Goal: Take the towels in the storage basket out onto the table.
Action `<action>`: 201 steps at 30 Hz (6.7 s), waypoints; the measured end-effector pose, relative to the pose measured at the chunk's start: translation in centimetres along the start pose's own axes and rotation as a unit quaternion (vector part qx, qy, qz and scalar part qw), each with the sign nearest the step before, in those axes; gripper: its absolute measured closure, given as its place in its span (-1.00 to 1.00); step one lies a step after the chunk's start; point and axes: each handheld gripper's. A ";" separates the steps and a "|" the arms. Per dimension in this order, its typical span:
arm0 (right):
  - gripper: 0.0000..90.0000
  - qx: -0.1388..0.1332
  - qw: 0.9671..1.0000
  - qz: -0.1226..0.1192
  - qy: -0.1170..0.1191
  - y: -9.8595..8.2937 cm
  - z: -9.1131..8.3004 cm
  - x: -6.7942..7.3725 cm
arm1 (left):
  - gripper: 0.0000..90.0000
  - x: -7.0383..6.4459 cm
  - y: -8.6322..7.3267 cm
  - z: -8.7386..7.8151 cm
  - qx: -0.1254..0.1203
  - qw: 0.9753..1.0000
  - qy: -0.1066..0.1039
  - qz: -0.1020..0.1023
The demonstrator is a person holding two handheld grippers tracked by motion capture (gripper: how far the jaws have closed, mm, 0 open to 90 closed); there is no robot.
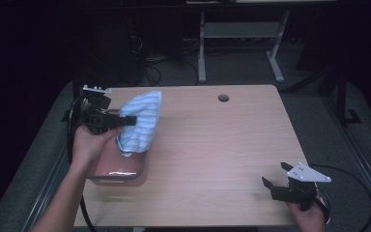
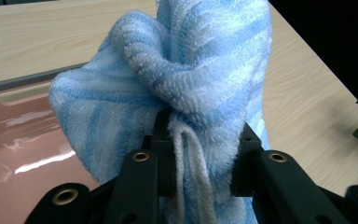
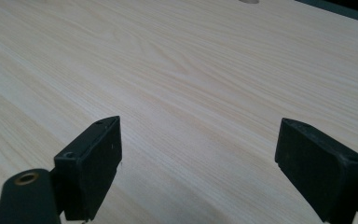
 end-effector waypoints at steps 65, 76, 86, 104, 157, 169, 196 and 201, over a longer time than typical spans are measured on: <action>-0.68 -0.015 1.000 0.010 -0.009 0.1 -0.8 -0.7 | 0.52 -7.6 2.4 9.5 0.046 0.996 -0.063 0.046; -0.68 -0.019 1.000 0.010 -0.008 0.2 -0.9 -0.6 | 0.52 -8.7 2.7 10.7 0.054 0.995 -0.067 0.055; -0.68 -0.020 1.000 0.010 -0.006 0.2 -0.9 -0.6 | 0.50 -9.8 2.9 12.2 0.061 0.994 -0.074 0.058; -0.68 -0.018 1.000 0.011 -0.002 0.2 -0.8 -0.6 | 0.49 -11.6 2.8 15.6 0.075 0.993 -0.071 0.065; -0.68 -0.013 1.000 0.001 -0.002 0.2 -0.6 -0.4 | 0.45 -13.7 -0.7 23.1 0.104 0.987 -0.117 0.024; -0.68 -0.010 1.000 0.006 0.002 0.1 -0.5 -0.3 | 0.35 -13.4 -1.6 24.5 0.117 0.986 -0.117 0.019; -0.68 -0.004 1.000 0.004 0.000 0.0 -0.3 -0.1 | -0.16 -12.7 -1.8 21.6 0.077 0.989 -0.125 0.022; -0.69 -0.004 1.000 0.004 -0.001 0.1 -0.3 -0.1 | -0.20 -12.4 -2.3 20.7 0.069 0.989 -0.126 0.027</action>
Point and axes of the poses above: each handheld gripper's, and its own axes: z roughly forward along the jaws, y roughly out of its top, x roughly to its left
